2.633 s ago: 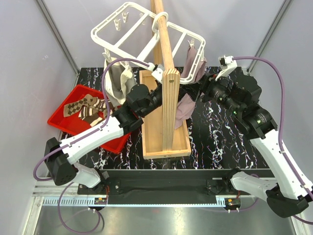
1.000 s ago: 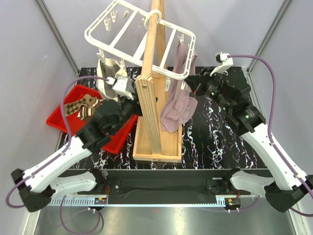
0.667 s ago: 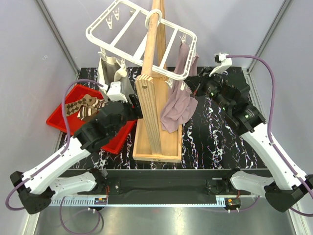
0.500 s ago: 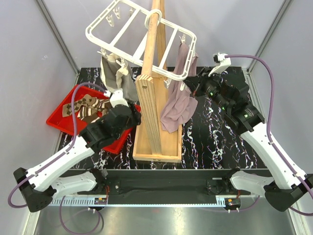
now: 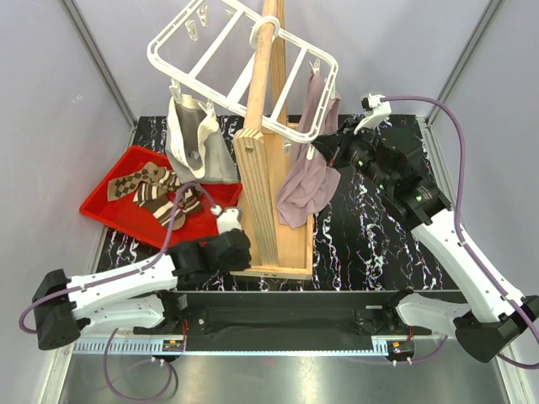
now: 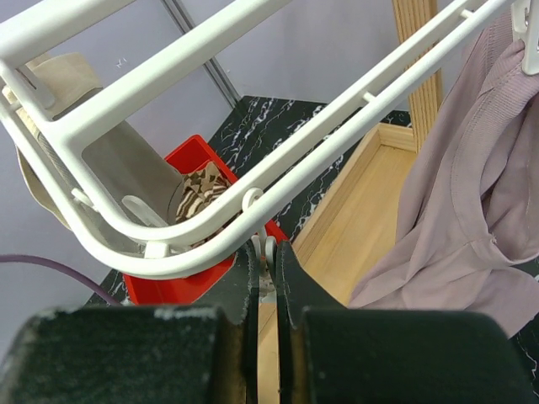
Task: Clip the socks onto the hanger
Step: Move the hanger to the center of the board.
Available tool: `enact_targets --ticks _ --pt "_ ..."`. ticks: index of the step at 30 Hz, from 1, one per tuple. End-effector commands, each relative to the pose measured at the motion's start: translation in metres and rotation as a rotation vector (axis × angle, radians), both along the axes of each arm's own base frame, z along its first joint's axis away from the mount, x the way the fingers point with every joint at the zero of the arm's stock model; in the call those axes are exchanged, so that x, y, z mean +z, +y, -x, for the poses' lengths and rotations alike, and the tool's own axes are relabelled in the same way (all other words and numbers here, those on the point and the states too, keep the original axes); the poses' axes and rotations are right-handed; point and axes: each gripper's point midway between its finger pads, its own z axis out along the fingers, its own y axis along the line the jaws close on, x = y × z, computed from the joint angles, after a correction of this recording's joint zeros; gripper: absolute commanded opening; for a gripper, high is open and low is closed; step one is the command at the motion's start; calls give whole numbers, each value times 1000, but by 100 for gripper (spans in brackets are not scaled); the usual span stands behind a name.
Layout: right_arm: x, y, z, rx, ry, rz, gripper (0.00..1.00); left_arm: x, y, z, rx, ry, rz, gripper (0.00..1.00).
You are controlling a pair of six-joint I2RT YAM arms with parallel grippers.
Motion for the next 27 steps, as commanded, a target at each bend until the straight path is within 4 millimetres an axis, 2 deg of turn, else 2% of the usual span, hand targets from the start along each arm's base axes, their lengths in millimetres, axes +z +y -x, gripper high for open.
enact_targets --ticks 1,2,5,6,8,9,10,11,13,15,17,18,20,21,24,25,27 --pt "-14 0 0 0 26 28 0 -7 -41 11 -56 42 76 0" --pt "-14 0 1 2 26 28 0 -10 -48 17 -79 58 71 0" --pt "-14 0 3 6 26 26 0 -13 -66 15 -98 66 72 0" --pt "-16 -1 3 2 28 33 0 -6 -73 11 -105 45 87 0" --pt "-15 -4 4 -7 23 33 0 -5 -78 1 -92 17 73 0" --pt "-17 -5 4 -11 23 41 0 6 -89 -6 -115 -12 88 0" --pt "-15 -6 4 -14 21 42 0 8 -94 -10 -122 -19 83 0" --pt "-14 -7 4 -18 16 43 0 0 -96 -15 -122 -11 52 0" --pt "-16 -9 4 -25 20 54 0 10 -111 -22 -156 -28 70 0" --pt "-17 -10 3 -34 23 63 0 10 -118 -23 -162 -23 84 0" --pt "-18 -11 2 -37 24 70 0 5 -108 -22 -132 -16 70 0" --pt "-18 -11 2 -39 20 73 0 10 -97 -21 -95 -18 75 0" --pt "-21 -12 1 -41 24 74 0 2 -69 -28 -11 -29 40 2" --pt "-21 -11 1 -38 23 77 0 11 -57 -28 14 -36 62 3" --pt "-26 -10 -1 -37 30 87 0 12 -27 -34 69 -34 43 11" --pt "-27 -9 -2 -37 32 90 0 22 -16 -40 102 -47 59 15" --pt "-26 -9 -2 -35 29 88 0 26 0 -43 126 -45 31 18"
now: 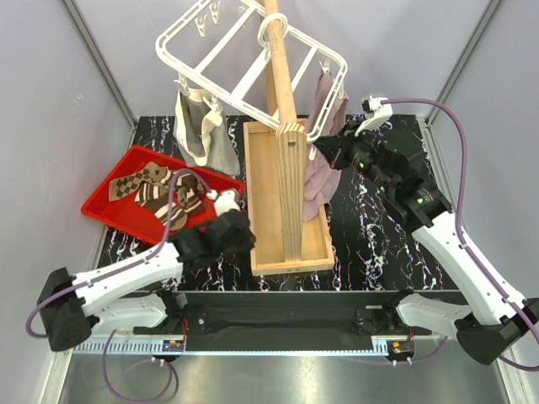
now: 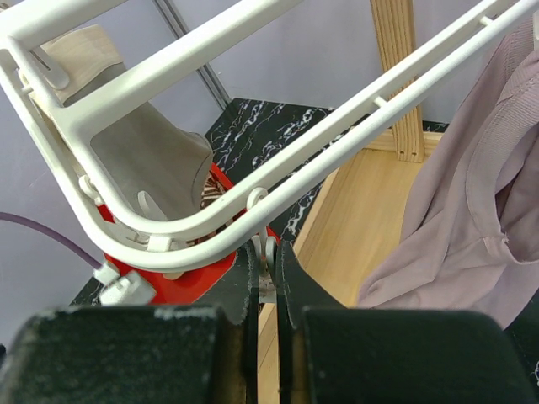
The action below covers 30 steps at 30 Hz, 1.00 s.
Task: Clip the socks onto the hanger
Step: Move the hanger to the center of the board, then pick up the sock from the bin.
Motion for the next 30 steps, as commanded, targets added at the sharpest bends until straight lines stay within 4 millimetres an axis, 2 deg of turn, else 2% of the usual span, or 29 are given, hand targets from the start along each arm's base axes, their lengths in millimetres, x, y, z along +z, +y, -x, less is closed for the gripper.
enact_targets --ticks 1,2,3,4,5,6,7,9,10,11,12,13,14,15,16,17,18,19,20,21,22,23,24,25,26,27,28,30 --pt "-24 -5 -4 -27 54 63 0 17 40 -19 119 -33 -27 20" --pt "-22 -4 -3 -23 51 61 0 20 53 -22 150 -24 -53 23" --pt "-23 -3 -3 -20 56 66 0 23 64 -27 171 -30 -66 33" --pt "-22 -3 -3 -17 55 65 0 27 73 -31 183 -29 -57 46" --pt "-22 -2 -2 -13 54 66 0 29 97 -46 265 -26 -60 63" --pt "-22 -2 -2 -11 55 64 0 30 111 -52 283 -22 -78 65" --pt "-23 -2 -2 -9 54 63 0 31 136 -64 362 -2 -55 67" --pt "-25 -1 -1 -3 60 59 0 36 161 -77 418 -4 -53 68" --pt "-26 0 -1 -2 62 61 0 37 187 -85 509 7 -46 68" --pt "-27 1 0 4 66 58 0 39 199 -89 555 10 -46 68" --pt "-27 1 0 8 67 57 0 49 211 -97 600 -6 -43 76" --pt "-27 2 0 11 69 54 0 45 233 -106 680 11 -83 87" --pt "-29 3 0 14 73 56 0 45 243 -111 715 21 -112 88" --pt "-28 4 0 20 73 47 0 54 252 -119 756 30 -126 89" --pt "-28 6 0 26 76 46 0 36 267 -125 799 106 -170 89" --pt "-28 7 0 30 82 41 0 33 277 -130 830 139 -186 90" --pt "-29 9 1 43 85 39 0 39 286 -137 872 159 -187 90" --pt "-29 11 0 46 86 38 0 22 303 -143 916 220 -209 89" --pt "-30 12 0 52 91 38 0 25 311 -159 925 187 -197 88" --pt "-31 13 -1 54 95 38 0 22 317 -168 924 180 -193 86" --pt "-32 13 -1 55 97 35 0 9 325 -176 933 207 -184 82" --pt "-31 14 0 60 97 30 0 15 331 -192 927 164 -184 80" --pt "-31 14 1 62 98 29 0 3 336 -200 924 182 -197 79" --pt "-29 14 1 64 94 29 0 1 343 -205 938 179 -205 77" --pt "-30 14 1 64 97 30 0 9 351 -218 953 149 -206 71" --pt "-30 14 1 62 96 34 0 -2 358 -222 964 170 -222 69" --pt "-29 13 1 62 90 40 0 -4 371 -230 996 172 -190 64" --pt "-28 12 2 62 82 41 0 -2 377 -249 989 128 -146 61"
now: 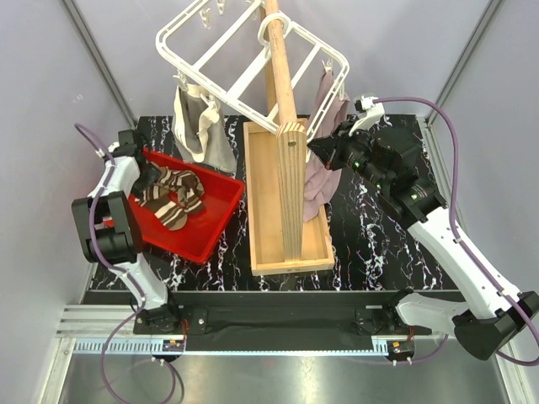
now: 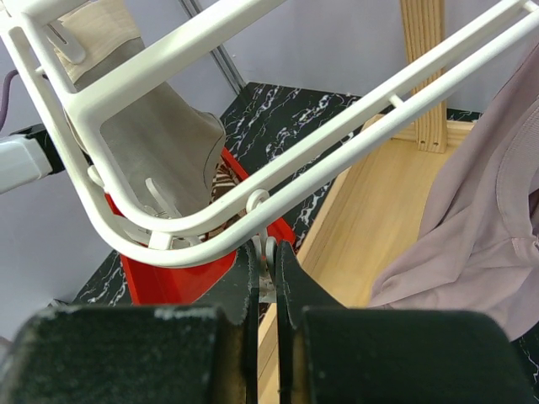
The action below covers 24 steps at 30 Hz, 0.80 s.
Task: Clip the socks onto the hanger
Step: Pick up the sock from the bin.
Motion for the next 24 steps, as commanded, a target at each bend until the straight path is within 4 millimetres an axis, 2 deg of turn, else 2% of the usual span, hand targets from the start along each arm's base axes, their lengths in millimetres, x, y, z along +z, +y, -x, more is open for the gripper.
enact_targets --ticks 1,2,6,9,10,11,15,16,18,20,21,22,24 --pt "-17 0 5 10 48 37 0 32 26 -46 13 -174 -27 60" --pt "-19 0 5 11 52 35 0 40 30 -53 18 -195 -38 60" --pt "-21 4 8 41 59 30 0 48 48 -56 73 -184 -85 60" --pt "-21 3 9 42 55 30 0 46 77 -52 136 -211 -87 61" --pt "-21 3 9 43 54 31 0 47 79 -53 123 -238 -59 62" --pt "-20 4 9 48 52 31 0 47 92 -51 134 -262 -57 62" --pt "-20 6 13 67 53 22 0 36 109 -60 71 -302 -134 63" --pt "-20 6 14 70 53 22 0 24 108 -62 63 -280 -122 63" --pt "-20 7 14 75 57 20 0 18 112 -66 69 -266 -124 63" --pt "-21 7 14 75 59 23 0 0 111 -70 63 -246 -105 63" --pt "-21 7 14 73 60 22 0 -2 111 -73 68 -248 -94 63" --pt "-21 6 14 72 59 22 0 -14 110 -74 66 -223 -78 63" --pt "-21 6 14 67 59 20 0 -18 109 -77 63 -213 -70 63"
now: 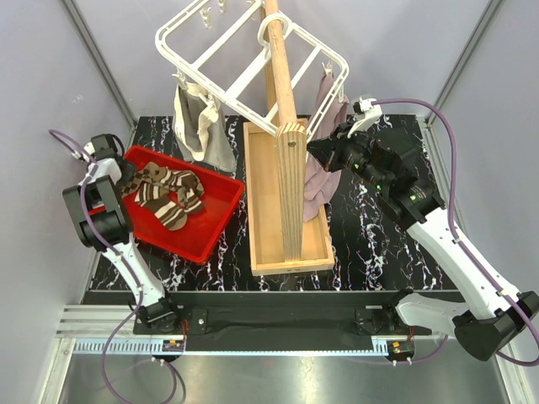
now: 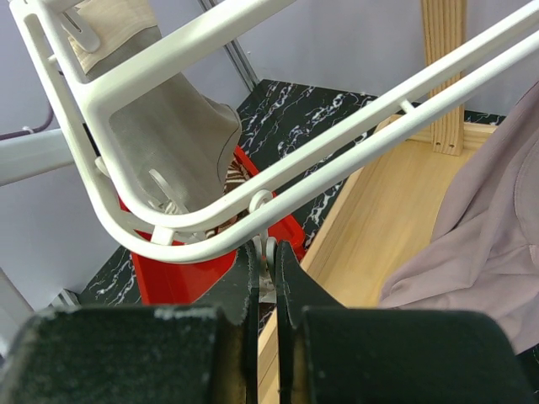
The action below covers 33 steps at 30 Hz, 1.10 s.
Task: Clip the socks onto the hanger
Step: Pick up the sock from the bin.
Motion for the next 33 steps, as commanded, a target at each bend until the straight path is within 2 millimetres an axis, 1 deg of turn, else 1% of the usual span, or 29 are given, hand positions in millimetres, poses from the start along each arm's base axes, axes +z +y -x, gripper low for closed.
enact_targets --ticks 1,2,3,4,5,6,7,9,10,12,13,15,16,18,20,21,23,24,26,27,28,29,30,31,32,33 --pt "-19 -1 10 23 64 32 0 10 5 -22 -17 -48 -29 64" --pt "-20 0 9 23 67 33 0 10 6 -24 -10 -45 -40 67" --pt "-18 0 10 27 63 31 0 7 8 -20 7 -20 -36 71" --pt "-19 0 9 26 65 30 0 -3 10 -19 26 11 -34 72" --pt "-21 2 9 31 68 32 0 -4 11 -19 38 26 -29 73" --pt "-22 2 8 30 71 35 0 0 12 -21 51 36 -23 73" --pt "-24 2 8 31 74 36 0 -7 12 -20 58 58 -19 75" --pt "-25 2 8 28 76 37 0 -6 13 -23 72 69 -4 75" --pt "-24 1 8 27 71 35 0 -14 12 -24 67 84 10 75" --pt "-23 1 8 25 68 36 0 -17 9 -29 45 90 27 63" --pt "-20 0 9 25 62 34 0 -21 5 -31 27 89 49 53" --pt "-19 0 9 27 61 35 0 -25 1 -32 12 89 63 49" --pt "-18 -1 10 26 57 35 0 -24 -4 -35 -11 77 80 45" --pt "-18 0 11 27 57 35 0 -24 -5 -35 -26 79 82 36" --pt "-18 -1 11 28 58 31 0 -25 -8 -33 -42 80 82 23" --pt "-18 0 12 33 60 32 0 -18 -9 -34 -51 67 71 10" --pt "-19 0 12 33 61 31 0 -15 -16 -32 -75 54 58 0" --pt "-19 0 12 33 59 30 0 -2 -17 -33 -89 38 34 0" --pt "-18 0 12 33 57 30 0 7 -24 -32 -112 34 14 0" --pt "-19 -1 12 33 59 30 0 24 -26 -32 -125 9 -7 0" --pt "-18 0 13 34 58 27 0 33 -32 -33 -137 -1 -24 0" --pt "-18 -1 13 33 59 28 0 36 -36 -29 -142 3 -35 0" --pt "-18 -1 14 36 60 27 0 59 -40 -26 -149 -34 -62 0" --pt "-18 -1 14 37 61 25 0 67 -48 -25 -162 -50 -73 0" --pt "-18 -1 14 35 62 22 0 66 -54 -19 -170 -58 -78 0" --pt "-18 -1 15 35 63 21 0 89 -60 -15 -178 -106 -102 0"
